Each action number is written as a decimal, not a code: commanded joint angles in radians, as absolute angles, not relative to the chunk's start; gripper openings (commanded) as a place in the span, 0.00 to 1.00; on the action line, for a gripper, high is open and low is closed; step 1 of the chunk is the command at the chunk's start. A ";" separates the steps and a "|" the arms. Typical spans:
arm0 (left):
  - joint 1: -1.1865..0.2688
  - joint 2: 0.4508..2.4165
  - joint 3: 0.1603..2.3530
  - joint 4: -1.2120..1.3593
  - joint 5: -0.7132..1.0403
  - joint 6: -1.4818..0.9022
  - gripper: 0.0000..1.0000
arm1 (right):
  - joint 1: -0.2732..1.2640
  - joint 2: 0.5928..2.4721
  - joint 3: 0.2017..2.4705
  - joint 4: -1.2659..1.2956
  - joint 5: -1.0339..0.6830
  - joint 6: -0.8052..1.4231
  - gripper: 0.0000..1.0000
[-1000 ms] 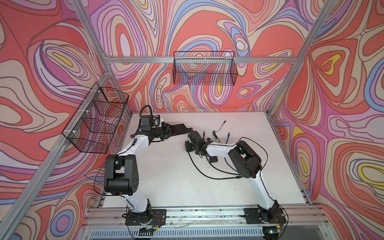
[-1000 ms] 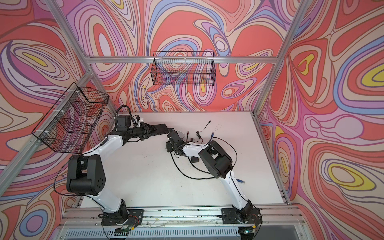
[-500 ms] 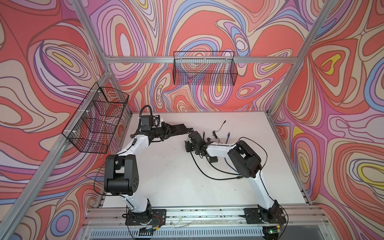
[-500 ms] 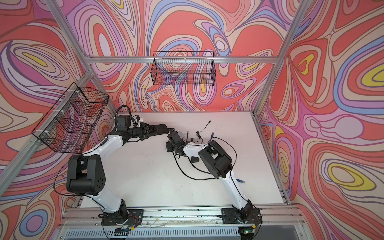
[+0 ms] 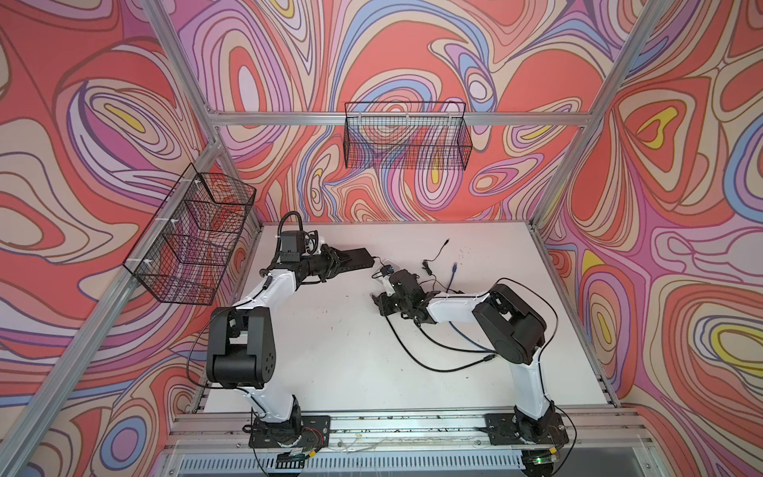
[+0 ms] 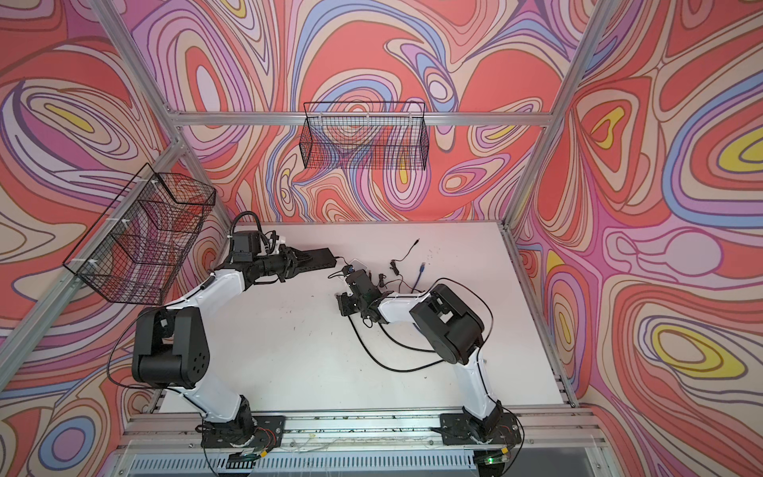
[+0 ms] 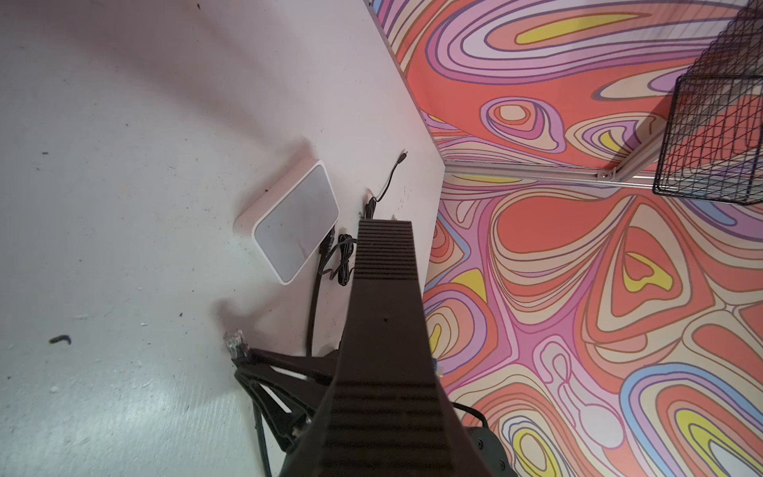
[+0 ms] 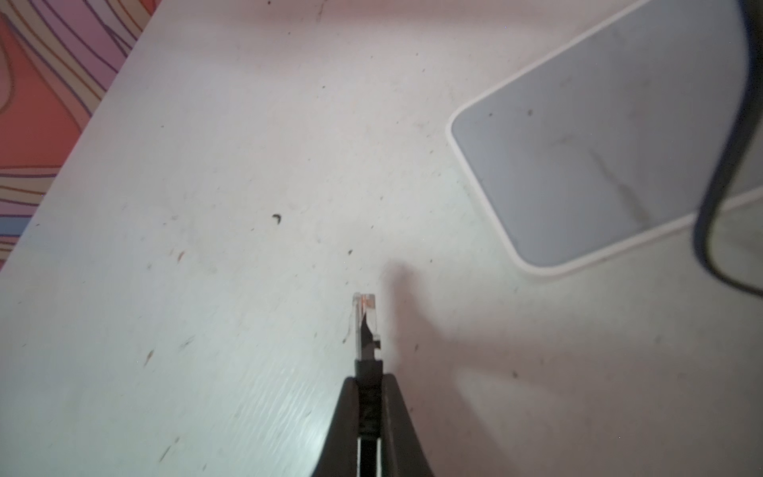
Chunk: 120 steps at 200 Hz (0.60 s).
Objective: Insert the plug into the switch port
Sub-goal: 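Raise the plug with the right gripper toward the switch box held by the left gripper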
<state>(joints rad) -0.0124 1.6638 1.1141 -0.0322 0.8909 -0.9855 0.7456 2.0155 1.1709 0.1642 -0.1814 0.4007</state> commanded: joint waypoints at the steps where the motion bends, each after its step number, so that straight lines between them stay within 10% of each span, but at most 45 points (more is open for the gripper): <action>1: -0.012 1.603 1.083 0.087 0.919 -1.034 0.08 | 0.745 1.905 1.107 0.196 -0.270 0.441 0.00; 120: -0.055 1.512 0.843 0.452 0.854 -1.262 0.06 | 0.746 1.680 0.946 0.447 -0.396 0.762 0.00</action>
